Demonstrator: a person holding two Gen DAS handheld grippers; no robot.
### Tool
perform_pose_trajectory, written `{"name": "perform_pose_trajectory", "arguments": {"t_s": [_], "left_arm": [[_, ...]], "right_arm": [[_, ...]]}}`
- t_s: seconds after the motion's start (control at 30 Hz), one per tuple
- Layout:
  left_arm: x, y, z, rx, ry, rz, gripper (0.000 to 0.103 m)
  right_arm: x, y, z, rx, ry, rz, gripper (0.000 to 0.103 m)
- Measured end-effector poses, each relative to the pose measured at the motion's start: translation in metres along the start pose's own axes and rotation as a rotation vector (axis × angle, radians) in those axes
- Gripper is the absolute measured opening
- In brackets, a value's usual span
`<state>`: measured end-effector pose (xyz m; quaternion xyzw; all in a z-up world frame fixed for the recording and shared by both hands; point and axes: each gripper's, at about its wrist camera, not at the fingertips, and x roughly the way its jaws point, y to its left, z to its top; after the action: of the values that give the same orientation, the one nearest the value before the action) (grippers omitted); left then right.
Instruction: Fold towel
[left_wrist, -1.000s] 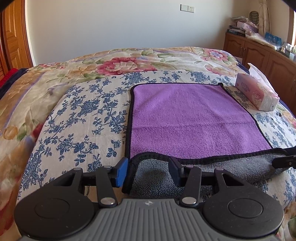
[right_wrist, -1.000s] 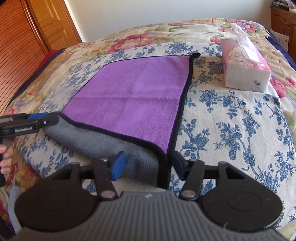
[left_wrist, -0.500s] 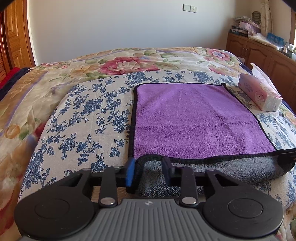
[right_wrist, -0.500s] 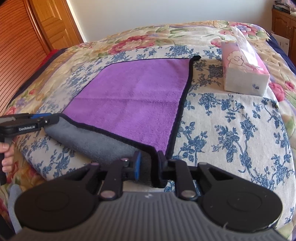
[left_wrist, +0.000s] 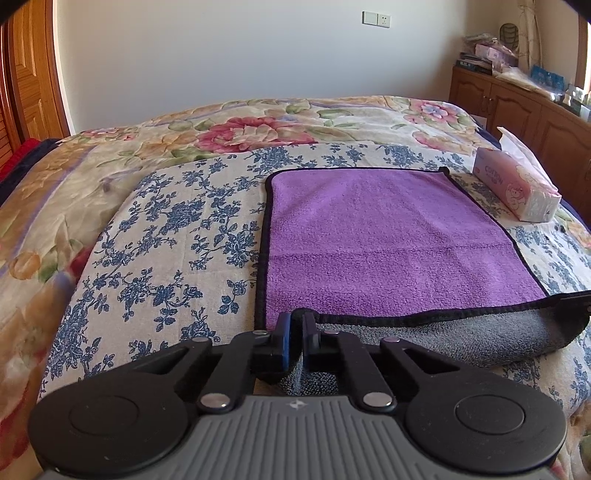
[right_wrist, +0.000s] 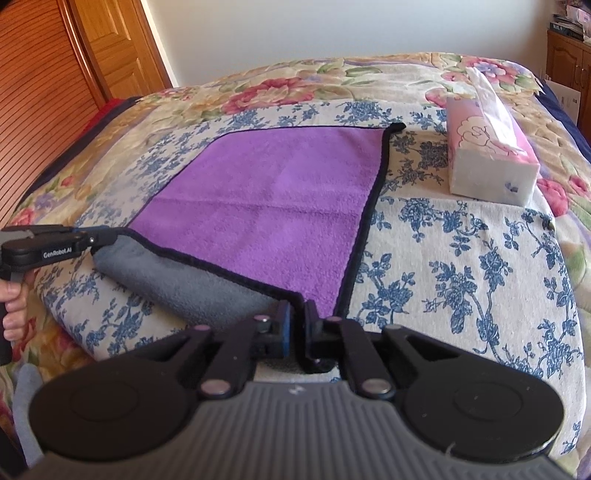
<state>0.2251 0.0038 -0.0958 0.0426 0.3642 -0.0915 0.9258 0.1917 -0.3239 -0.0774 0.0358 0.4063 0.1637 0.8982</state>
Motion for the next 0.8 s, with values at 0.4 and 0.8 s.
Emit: {"name": "perform_pose_trajectory", "arguments": {"t_s": [0.4,0.8], "left_arm": [[-0.008,-0.002,0.003,-0.005,-0.030,-0.014,0.005],[-0.021,-0.002,0.011,-0.026,-0.094,-0.018,0.005]], "right_arm": [[-0.008,0.005,0.003,-0.027,-0.060,0.002,0.004],[-0.017,0.005,0.007,-0.029,-0.142,0.001,0.004]]}}
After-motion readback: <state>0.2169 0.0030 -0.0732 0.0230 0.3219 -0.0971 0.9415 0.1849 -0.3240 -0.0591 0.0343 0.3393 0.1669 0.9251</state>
